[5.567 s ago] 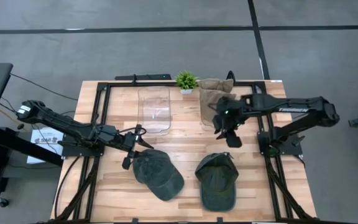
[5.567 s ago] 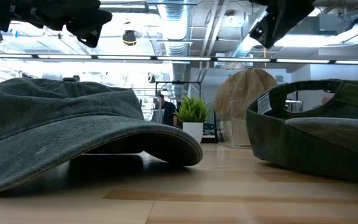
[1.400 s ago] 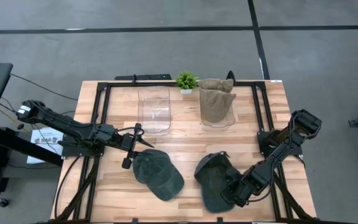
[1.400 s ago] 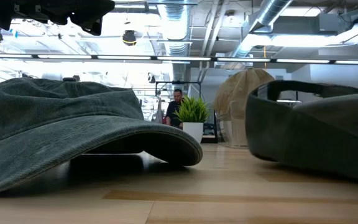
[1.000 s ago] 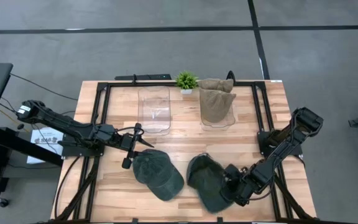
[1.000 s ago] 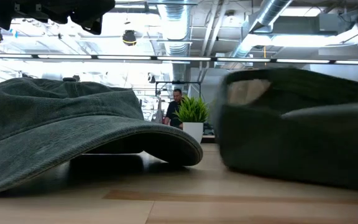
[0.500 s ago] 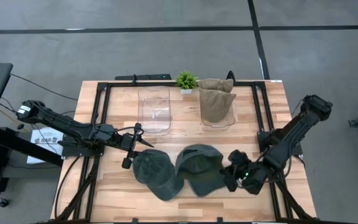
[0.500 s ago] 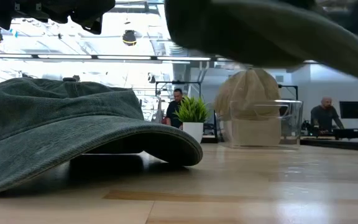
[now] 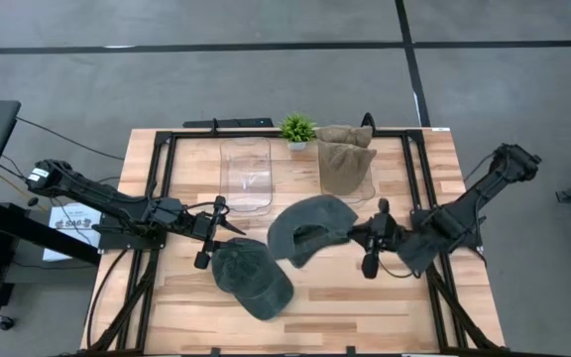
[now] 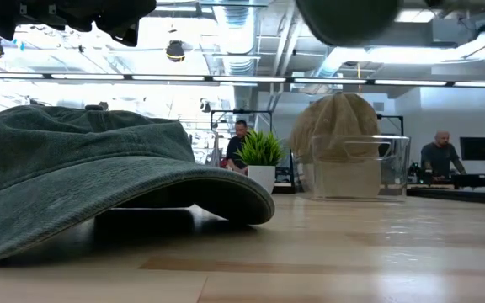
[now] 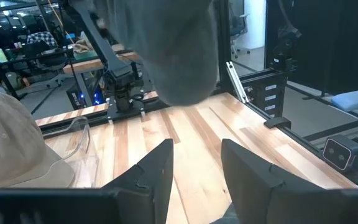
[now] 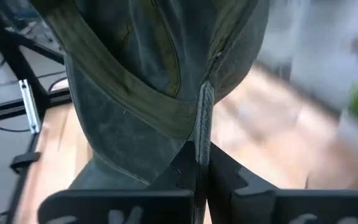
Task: Pick & Place hat
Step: Put the right black cap into the left transparent container
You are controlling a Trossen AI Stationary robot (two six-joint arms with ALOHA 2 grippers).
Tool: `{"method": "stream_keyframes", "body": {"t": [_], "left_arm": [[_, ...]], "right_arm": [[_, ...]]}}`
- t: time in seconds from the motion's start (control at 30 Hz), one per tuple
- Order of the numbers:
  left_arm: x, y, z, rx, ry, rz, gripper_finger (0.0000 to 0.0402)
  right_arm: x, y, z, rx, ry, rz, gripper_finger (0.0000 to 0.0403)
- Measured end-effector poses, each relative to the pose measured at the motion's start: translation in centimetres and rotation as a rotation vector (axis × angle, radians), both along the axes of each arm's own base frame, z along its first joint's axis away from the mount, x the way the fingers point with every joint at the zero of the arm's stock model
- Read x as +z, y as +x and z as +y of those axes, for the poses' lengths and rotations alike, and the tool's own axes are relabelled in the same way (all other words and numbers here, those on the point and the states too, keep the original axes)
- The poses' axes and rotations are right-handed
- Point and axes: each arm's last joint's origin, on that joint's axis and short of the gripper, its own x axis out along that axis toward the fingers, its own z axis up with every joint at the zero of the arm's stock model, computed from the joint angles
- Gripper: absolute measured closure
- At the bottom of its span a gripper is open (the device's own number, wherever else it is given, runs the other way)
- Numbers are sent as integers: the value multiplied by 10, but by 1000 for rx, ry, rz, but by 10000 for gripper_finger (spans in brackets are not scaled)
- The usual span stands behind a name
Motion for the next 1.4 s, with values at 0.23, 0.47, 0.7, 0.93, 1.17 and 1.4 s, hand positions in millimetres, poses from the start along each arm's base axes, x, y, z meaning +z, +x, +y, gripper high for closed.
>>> {"method": "stream_keyframes", "body": {"t": [0.23, 0.47, 0.7, 0.93, 1.17, 1.4], "left_arm": [[0, 0, 0, 0, 0, 0, 268], [0, 0, 0, 0, -3, 1, 268], [0, 0, 0, 1, -13, 3, 268], [0, 0, 0, 6, -79, 22, 268], [0, 0, 0, 6, -80, 21, 268], [0, 0, 0, 8, -105, 28, 268]], "right_arm": [[26, 16, -3, 176, -324, -115, 401], [34, 26, -12, 312, -445, -169, 401], [39, 40, -50, -22, -295, -200, 401], [33, 54, -81, -86, -230, -191, 402], [25, 54, -137, -259, -59, -143, 402], [3, 70, -150, -248, -62, -51, 402]]}}
